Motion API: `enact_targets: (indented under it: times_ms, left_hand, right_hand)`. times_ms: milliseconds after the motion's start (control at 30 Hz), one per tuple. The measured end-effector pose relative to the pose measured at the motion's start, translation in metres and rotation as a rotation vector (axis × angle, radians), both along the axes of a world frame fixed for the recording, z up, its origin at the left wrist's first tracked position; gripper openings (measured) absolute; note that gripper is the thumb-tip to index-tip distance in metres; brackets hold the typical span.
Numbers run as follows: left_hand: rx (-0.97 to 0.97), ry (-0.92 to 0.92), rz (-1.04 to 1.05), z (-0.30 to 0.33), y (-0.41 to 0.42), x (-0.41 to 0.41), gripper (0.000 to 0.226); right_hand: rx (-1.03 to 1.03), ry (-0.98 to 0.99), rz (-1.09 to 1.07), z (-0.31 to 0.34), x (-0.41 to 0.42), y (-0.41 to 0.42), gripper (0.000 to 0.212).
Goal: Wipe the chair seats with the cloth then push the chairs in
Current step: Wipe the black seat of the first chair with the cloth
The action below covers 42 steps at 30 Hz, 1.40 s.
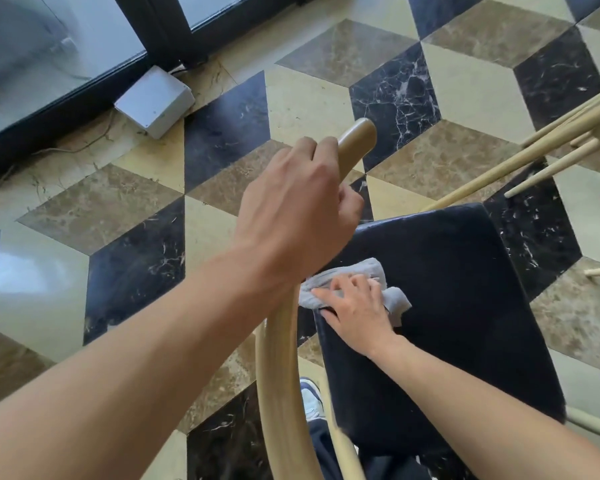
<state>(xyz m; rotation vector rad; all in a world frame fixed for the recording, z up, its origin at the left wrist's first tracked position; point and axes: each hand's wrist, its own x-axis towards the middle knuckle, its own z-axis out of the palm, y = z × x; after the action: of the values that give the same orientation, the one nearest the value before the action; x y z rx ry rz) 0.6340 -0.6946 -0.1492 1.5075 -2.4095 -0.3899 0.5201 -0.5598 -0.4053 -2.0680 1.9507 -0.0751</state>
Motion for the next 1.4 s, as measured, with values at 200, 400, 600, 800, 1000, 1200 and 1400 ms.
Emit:
enact_targets:
  times_ms: [200,400,600,800,1000,1200,1400]
  left_hand:
    - [-0.169,-0.173,-0.073,0.001,0.010,0.002,0.049]
    - [-0.175,-0.331,-0.108,0.006,0.029,0.007,0.042]
    - [-0.141,-0.308,-0.224,0.024,0.100,0.004,0.031]
    - [-0.022,-0.181,0.170,0.032,0.125,0.030,0.037]
    - [-0.043,-0.327,-0.024,0.018,0.174,0.023,0.039]
    - [-0.061,-0.197,-0.206,0.011,0.214,0.024,0.029]
    - [0.019,-0.200,-0.384,0.019,0.250,-0.006,0.041]
  right_hand:
    - [0.018,0.142,-0.297,-0.005,-0.010,-0.005,0.042]
    - [0.031,0.113,-0.230,-0.005,0.024,-0.016,0.028]
    - [0.107,0.055,0.152,0.017,0.002,0.102,0.028]
    - [0.149,0.067,0.207,0.015,-0.043,0.116,0.027]
    - [0.077,0.044,-0.276,0.004,0.011,0.067,0.018]
    - [-0.015,-0.004,0.183,0.012,0.005,0.178,0.024]
    - [0.123,0.088,-0.051,0.017,-0.074,0.223,0.024]
